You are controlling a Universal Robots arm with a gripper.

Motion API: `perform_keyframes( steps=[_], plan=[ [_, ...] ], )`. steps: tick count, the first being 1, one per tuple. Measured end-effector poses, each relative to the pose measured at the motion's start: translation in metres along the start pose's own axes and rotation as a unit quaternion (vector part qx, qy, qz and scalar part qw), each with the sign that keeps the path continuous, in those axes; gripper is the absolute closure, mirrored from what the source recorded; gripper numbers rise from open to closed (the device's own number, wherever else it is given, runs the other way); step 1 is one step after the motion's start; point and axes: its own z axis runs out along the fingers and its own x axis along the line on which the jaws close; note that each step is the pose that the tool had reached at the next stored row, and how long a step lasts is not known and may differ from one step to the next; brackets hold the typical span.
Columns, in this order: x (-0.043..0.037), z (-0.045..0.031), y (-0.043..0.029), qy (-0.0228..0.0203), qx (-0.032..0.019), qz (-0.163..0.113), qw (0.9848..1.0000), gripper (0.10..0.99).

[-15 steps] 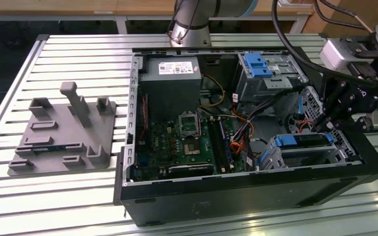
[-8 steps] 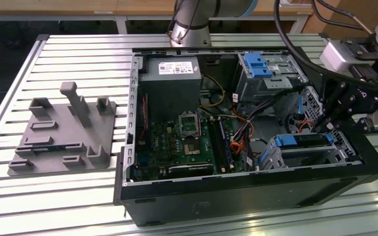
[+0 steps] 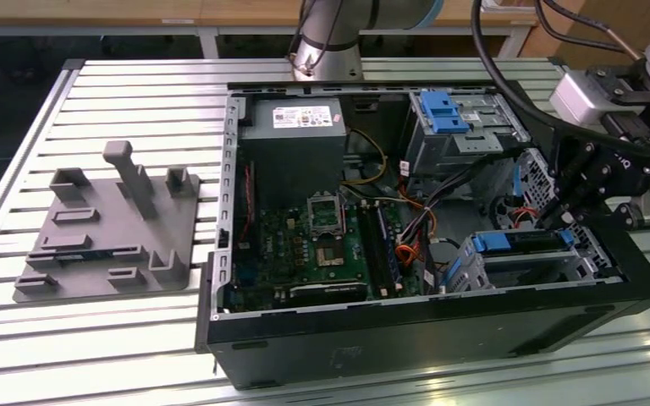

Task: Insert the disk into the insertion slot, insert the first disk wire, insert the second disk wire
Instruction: 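Insert the first disk wire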

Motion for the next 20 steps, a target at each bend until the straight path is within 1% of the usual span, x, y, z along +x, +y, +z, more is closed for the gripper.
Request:
perform_keyframes(
  steps=[20],
  plan=[
    [0.0024, 0.0048, -0.0004, 0.0002, -0.0003, 0.000, 1.0000, 0.922]
  ],
)
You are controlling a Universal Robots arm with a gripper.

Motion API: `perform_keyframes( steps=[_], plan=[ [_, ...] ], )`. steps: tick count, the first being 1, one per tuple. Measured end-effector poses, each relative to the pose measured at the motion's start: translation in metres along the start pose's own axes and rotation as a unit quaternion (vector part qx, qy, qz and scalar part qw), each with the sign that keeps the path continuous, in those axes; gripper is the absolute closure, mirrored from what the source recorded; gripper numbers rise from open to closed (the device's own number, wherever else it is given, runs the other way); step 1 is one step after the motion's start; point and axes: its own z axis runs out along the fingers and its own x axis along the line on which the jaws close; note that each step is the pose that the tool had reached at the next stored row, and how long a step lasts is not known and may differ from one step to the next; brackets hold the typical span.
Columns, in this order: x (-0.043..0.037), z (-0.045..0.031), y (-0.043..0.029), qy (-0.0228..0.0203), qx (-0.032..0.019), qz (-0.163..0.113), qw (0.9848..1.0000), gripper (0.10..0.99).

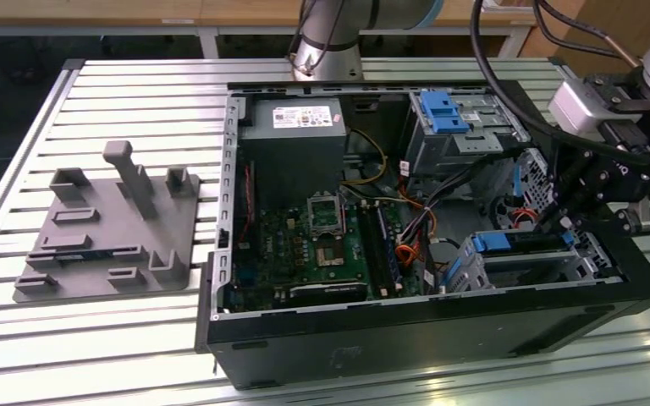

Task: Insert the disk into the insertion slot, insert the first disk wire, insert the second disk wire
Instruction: 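Insert the first disk wire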

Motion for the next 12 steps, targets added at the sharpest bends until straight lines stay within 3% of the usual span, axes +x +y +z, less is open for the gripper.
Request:
perform_keyframes(
  steps=[12],
  plan=[
    [0.0009, 0.0020, 0.0000, 0.0011, -0.0011, 0.000, 1.0000, 0.922]
  ],
)
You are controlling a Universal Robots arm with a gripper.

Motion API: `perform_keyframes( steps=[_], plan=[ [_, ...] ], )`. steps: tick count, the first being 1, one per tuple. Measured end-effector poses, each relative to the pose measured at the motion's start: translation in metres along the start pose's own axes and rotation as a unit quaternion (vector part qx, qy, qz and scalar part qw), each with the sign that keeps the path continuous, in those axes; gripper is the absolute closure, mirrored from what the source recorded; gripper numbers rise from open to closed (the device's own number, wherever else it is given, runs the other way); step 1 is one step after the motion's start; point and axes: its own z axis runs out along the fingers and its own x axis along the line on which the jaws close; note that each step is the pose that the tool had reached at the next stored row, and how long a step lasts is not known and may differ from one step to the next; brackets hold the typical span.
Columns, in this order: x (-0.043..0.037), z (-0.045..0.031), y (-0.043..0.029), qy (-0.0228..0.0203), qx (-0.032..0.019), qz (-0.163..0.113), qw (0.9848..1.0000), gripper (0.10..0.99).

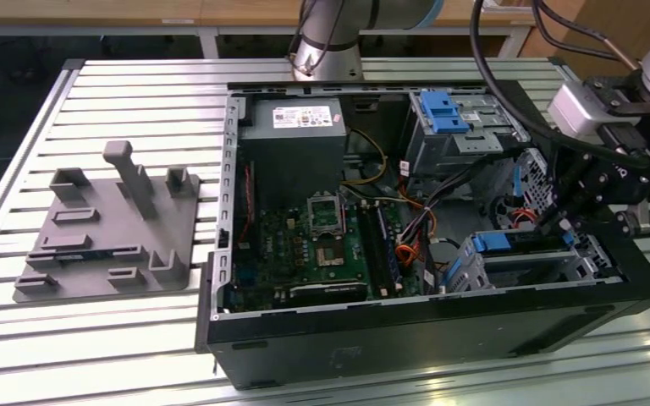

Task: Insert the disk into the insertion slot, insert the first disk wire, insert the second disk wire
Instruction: 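Insert the first disk wire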

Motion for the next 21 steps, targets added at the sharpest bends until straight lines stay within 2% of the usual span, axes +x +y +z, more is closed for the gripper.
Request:
perform_keyframes(
  steps=[19, 21],
  plan=[
    [0.0004, 0.0089, -0.0004, 0.0011, -0.0013, 0.000, 1.0000, 0.922],
    [0.0004, 0.0095, -0.0003, 0.0002, -0.0015, 0.000, 1.0000, 0.910]
  ],
)
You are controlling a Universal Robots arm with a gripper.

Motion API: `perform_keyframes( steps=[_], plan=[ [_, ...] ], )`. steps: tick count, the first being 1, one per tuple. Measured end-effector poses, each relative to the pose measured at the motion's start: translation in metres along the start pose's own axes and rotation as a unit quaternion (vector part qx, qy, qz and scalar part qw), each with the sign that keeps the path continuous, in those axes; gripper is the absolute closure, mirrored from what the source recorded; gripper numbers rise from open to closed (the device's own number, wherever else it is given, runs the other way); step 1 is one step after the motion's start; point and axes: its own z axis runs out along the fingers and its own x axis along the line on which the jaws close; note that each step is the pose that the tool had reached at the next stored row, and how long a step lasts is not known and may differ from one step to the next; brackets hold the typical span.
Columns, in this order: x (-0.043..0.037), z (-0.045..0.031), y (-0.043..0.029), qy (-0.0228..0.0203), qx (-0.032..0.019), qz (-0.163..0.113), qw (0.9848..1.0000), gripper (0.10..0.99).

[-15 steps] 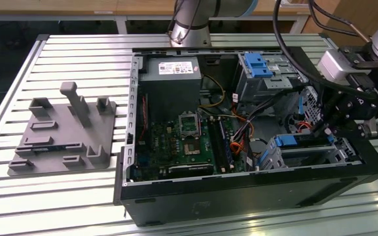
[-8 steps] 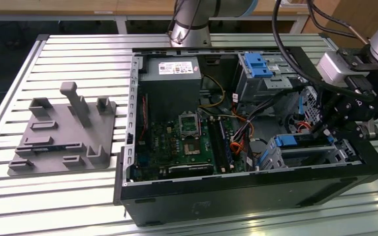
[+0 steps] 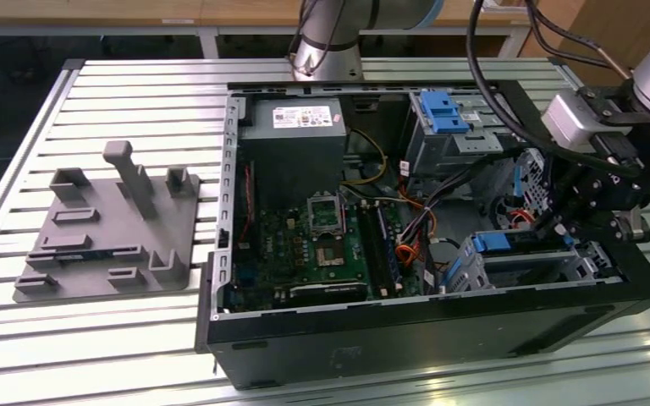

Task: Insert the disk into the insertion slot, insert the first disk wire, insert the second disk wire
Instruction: 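Insert the first disk wire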

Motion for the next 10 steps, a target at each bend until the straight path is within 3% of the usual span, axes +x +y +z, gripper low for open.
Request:
perform_keyframes(
  steps=[1, 3, 4, 10],
  plan=[
    [0.0000, -0.0011, 0.0000, 0.0000, 0.0001, 0.000, 1.0000, 0.851],
    [-0.0003, -0.0083, 0.0002, 0.0004, 0.0001, 0.000, 1.0000, 0.851],
    [-0.0005, -0.0127, 0.0003, 0.0003, 0.0001, 0.000, 1.0000, 0.784],
    [-0.0033, -0.0401, 0.0010, 0.0004, 0.0002, 0.000, 1.0000, 0.784]
  ],
)
